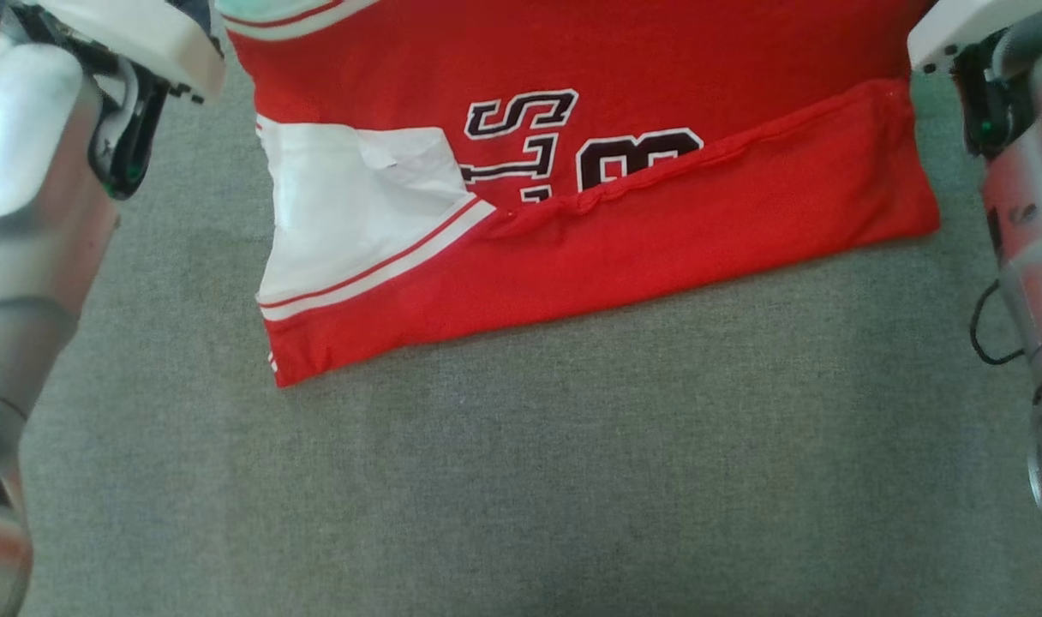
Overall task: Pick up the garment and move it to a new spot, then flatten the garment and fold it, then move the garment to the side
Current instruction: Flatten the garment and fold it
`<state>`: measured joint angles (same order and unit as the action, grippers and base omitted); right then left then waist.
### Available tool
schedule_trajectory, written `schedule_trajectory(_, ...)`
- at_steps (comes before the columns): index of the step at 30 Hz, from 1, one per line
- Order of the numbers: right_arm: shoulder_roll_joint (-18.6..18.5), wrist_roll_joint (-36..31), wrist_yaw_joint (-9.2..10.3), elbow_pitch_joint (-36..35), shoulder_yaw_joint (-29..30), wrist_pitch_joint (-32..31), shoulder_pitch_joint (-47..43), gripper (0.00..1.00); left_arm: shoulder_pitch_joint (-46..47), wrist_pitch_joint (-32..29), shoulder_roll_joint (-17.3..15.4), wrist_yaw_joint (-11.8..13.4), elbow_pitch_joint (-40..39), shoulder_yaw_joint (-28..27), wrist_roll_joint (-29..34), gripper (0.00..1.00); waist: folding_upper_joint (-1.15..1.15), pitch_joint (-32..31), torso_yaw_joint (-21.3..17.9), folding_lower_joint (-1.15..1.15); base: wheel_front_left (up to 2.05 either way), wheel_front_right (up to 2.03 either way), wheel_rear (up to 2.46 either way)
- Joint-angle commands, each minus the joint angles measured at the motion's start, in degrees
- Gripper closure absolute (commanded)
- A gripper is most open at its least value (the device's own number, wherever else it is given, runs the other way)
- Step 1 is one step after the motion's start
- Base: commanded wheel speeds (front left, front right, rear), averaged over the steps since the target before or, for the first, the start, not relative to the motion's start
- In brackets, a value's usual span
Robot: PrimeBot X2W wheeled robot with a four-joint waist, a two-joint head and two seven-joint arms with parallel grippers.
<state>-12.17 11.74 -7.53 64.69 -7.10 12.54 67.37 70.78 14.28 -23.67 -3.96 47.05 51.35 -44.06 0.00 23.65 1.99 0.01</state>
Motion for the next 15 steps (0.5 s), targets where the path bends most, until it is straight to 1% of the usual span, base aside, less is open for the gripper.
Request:
schedule_trajectory(1, 0.3, 0.9, 0.04, -1.2, -1.5, 0.7, 1.2, 1.00, 1.8, 0.5, -1.8, -0.4, 0.0, -2.5, 0.5, 1.00, 0.00, -0.5, 0.2, -0.01, 0.00, 0.00, 0.00)
schedule_trajectory(7, -1.3, 5.4, 0.04, -0.2, -6.8, 1.0, -2.7, 1.00, -2.9, 0.7, -0.6, -2.7, 1.2, -1.4, 0.2, 1.00, 0.00, -3.4, 1.5, -0.01, 0.00, 0.00, 0.00)
schedule_trajectory(10, -2.4, 8.6, 0.04, -0.4, -9.8, 0.1, -5.6, 1.00, -6.3, 0.5, -0.4, -3.3, 0.1, -0.5, -2.1, 1.00, 0.00, -5.3, 2.4, -0.01, 0.00, 0.00, 0.00)
schedule_trajectory(13, -3.9, 11.6, 0.04, -1.1, -13.2, -1.6, -8.4, 1.00, -9.7, -2.1, -1.0, -3.5, -3.2, 1.7, -5.1, 1.00, 0.00, -7.0, 3.2, -0.01, 0.00, 0.00, 0.00)
schedule_trajectory(15, -5.2, 13.8, 0.04, -1.8, -15.4, -3.1, -10.0, 1.00, -12.0, -4.6, -2.4, -3.5, -7.1, 3.5, -8.1, 1.00, 0.00, -7.9, 3.7, -0.01, 0.00, 0.00, 0.00)
